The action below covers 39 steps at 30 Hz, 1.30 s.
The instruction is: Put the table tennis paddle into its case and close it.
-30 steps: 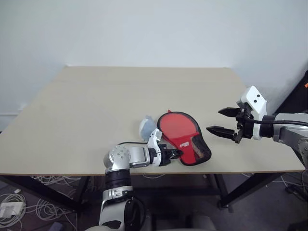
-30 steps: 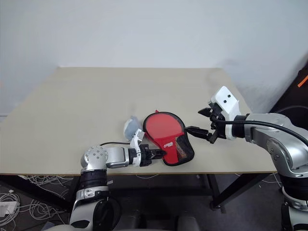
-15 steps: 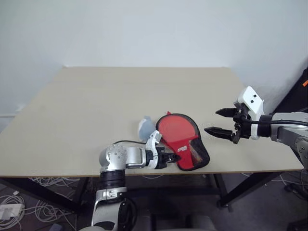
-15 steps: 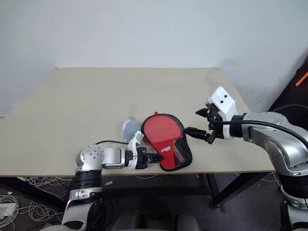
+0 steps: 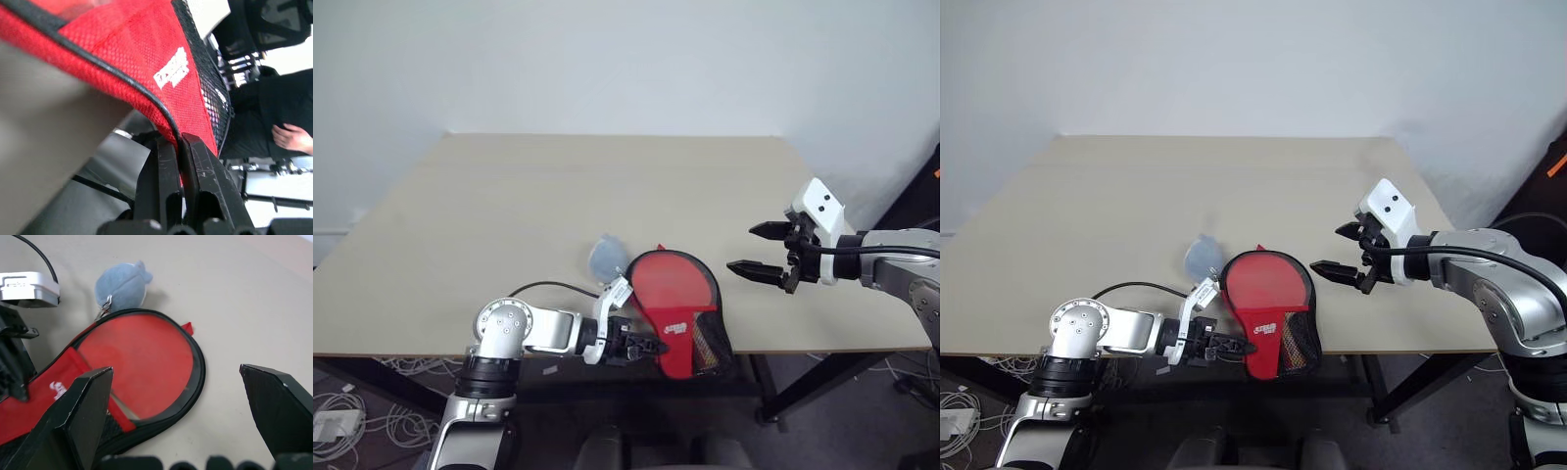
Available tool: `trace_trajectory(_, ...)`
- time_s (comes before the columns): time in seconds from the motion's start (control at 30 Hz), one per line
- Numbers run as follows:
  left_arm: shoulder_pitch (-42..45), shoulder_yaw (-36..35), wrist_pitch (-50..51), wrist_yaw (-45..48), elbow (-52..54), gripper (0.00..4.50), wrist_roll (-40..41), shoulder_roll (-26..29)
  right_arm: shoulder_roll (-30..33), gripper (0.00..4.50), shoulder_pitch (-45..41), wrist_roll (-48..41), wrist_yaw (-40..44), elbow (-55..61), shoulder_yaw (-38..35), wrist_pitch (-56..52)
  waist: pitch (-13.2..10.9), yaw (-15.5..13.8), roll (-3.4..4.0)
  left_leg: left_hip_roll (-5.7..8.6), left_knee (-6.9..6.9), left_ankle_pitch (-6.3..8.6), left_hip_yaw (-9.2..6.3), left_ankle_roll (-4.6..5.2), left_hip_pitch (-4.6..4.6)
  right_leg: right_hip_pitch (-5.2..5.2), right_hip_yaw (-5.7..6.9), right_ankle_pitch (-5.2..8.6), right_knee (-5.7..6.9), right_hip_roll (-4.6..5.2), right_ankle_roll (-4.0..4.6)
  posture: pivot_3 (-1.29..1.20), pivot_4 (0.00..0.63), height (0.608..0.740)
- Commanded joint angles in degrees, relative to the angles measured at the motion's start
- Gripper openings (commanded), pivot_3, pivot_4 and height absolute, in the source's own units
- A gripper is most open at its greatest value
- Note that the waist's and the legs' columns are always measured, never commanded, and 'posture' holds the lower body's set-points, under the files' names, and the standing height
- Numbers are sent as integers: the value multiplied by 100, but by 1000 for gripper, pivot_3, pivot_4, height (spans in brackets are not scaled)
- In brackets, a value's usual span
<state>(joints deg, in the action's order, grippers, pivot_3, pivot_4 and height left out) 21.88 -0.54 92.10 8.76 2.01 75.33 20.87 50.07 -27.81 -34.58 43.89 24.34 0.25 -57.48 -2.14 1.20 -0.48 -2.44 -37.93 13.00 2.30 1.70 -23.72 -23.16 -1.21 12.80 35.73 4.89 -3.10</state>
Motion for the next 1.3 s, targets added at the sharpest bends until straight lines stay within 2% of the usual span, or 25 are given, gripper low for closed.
trace_trajectory(0.03,-53,116,40,-129,291,24,482,179,-21,4500,-153,18,25,54,-75,114,0,9,0,-1,0,0,2,0,0,-2,-2,0,1,-1,0,0,0,740)
trace_trajectory(0.4,-252,335,40,-115,556,24,845,636,-52,4500,-148,20,2,73,-60,80,-2,1,-3,0,1,1,4,-1,0,-5,-3,0,-1,0,0,0,0,740)
trace_trajectory(0.67,-283,442,-233,259,949,24,290,612,-82,4500,-161,47,-16,71,-56,56,-3,1,-5,0,1,4,5,-8,0,-10,-3,0,-1,0,0,0,0,740)
trace_trajectory(0.8,-281,415,-334,504,975,936,14,665,-91,4500,-156,58,-23,55,-57,60,-3,1,-5,0,1,5,6,-10,0,-12,-3,0,-1,0,1,0,0,740)
trace_trajectory(0.9,-209,329,-323,697,969,1934,-79,732,-119,4500,-135,60,-38,55,-45,59,-4,1,-6,0,1,5,6,-10,0,-13,-3,0,-2,0,0,0,0,740)
trace_trajectory(1.03,-180,303,-344,1129,1232,3237,-178,1136,-221,4500,-128,50,-75,74,-3,31,-5,8,-7,-2,2,5,6,-10,0,-16,-3,1,-1,-1,0,0,0,740)
trace_trajectory(1.1,-182,496,-699,1599,1567,3919,-577,1603,-271,4500,-132,50,-106,89,19,14,-6,10,-7,-2,3,13,8,-22,0,-18,-4,0,0,-1,1,0,0,740)
trace_trajectory(1.17,-235,823,-1494,2379,1970,4478,-1306,2270,-369,4500,-167,28,-179,112,47,-40,-9,15,-13,-4,4,13,10,-24,0,-21,-4,0,-1,-1,1,0,0,740)
trace_trajectory(1.23,-192,890,-2480,3073,2044,4478,-1953,2620,-524,4500,-179,26,-280,140,98,-70,-12,14,-7,-4,9,14,15,-33,1,-24,-4,-1,-2,1,3,0,0,740)
trace_trajectory(1.3,-68,789,-3193,3479,1852,4478,-2359,2678,-712,4500,-204,46,-422,161,178,-106,-12,-3,-8,-4,10,14,20,-33,1,-25,-5,-1,-4,4,4,0,0,740)
